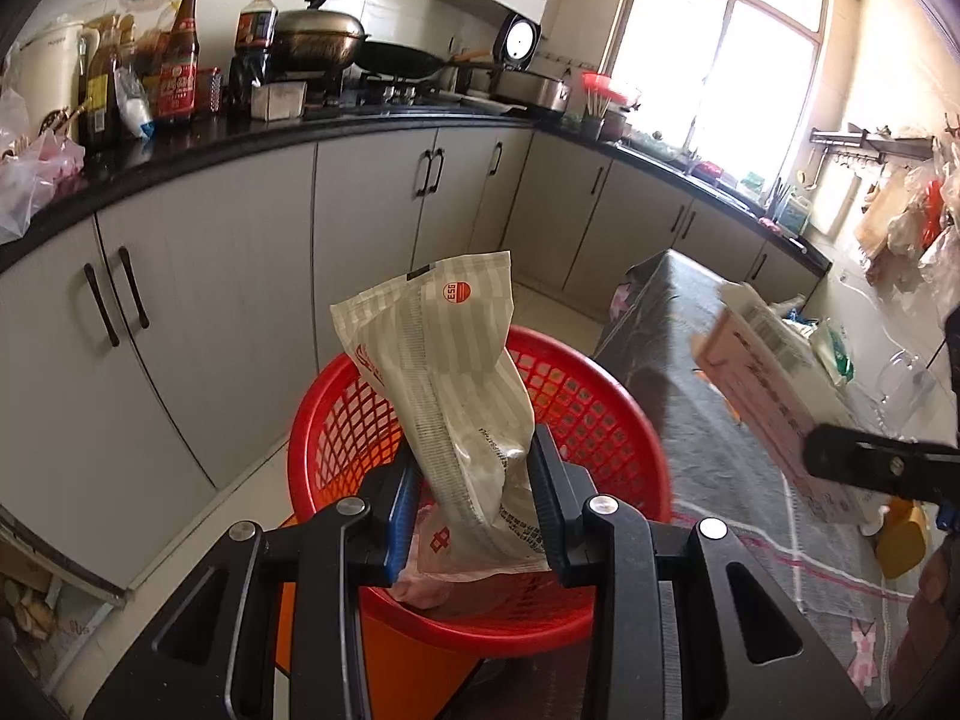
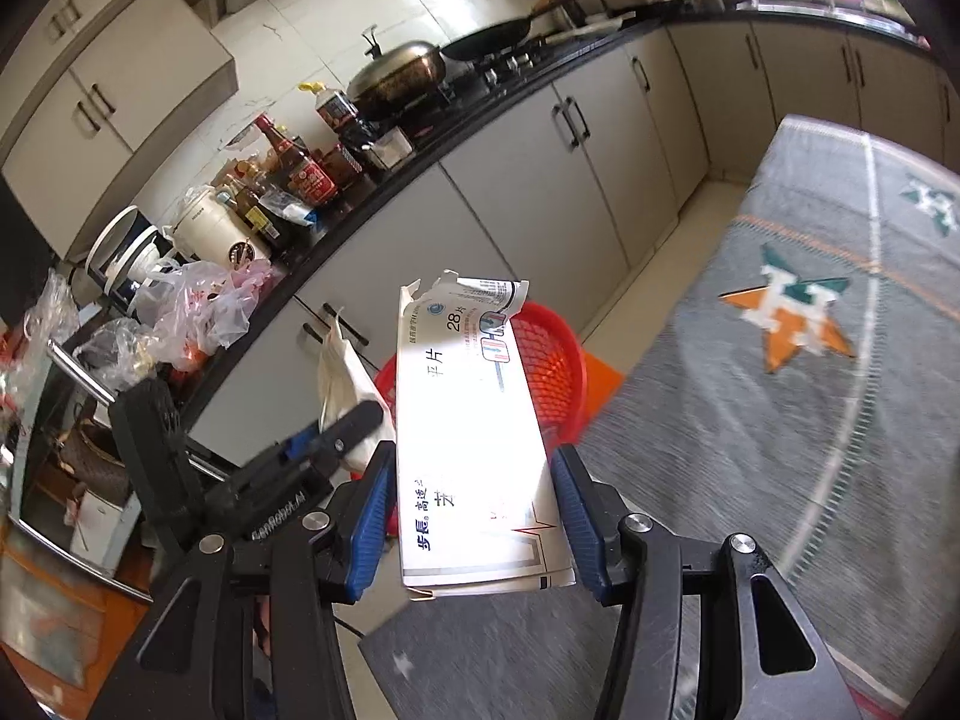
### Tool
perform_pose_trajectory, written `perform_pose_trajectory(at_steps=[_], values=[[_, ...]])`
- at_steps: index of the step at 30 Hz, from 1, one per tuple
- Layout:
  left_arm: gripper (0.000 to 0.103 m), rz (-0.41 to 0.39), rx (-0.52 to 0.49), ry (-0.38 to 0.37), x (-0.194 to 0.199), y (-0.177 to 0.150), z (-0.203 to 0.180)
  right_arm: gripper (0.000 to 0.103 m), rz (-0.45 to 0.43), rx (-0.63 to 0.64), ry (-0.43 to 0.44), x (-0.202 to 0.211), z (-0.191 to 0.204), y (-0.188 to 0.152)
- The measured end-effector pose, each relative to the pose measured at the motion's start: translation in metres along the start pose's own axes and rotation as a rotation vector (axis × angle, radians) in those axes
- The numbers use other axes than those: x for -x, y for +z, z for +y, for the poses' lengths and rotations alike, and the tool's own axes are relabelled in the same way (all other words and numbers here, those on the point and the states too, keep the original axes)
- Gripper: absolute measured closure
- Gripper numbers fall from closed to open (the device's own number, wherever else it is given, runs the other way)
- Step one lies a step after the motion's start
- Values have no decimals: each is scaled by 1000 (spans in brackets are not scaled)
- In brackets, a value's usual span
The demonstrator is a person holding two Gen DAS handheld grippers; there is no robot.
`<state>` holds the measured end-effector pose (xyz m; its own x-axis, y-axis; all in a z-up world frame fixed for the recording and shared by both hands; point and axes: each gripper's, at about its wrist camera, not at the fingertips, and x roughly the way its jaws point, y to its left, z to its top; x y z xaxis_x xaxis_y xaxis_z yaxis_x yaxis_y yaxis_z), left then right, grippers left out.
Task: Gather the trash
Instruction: 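Lift the plastic bag and medicine box and carry both over the red basket, then open both tools to drop the bag and medicine box into the red basket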
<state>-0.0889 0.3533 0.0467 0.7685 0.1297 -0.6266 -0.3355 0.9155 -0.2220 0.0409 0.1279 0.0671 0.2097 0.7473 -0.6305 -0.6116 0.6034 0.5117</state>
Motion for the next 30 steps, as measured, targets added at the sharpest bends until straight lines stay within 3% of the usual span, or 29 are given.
perform_pose_trajectory(at_steps=[9,15,21,30], values=[[70,33,5,9,-20,-3,7,46,84,-92,38,-62,-12,15],[69,41,11,8,-28,-1,11,46,104,-109,43,-78,-12,16],[66,53,14,6,-34,3,13,46,109,-116,42,-83,-13,19],[54,43,44,-1,-27,4,16,46,51,-105,38,-58,-16,18]])
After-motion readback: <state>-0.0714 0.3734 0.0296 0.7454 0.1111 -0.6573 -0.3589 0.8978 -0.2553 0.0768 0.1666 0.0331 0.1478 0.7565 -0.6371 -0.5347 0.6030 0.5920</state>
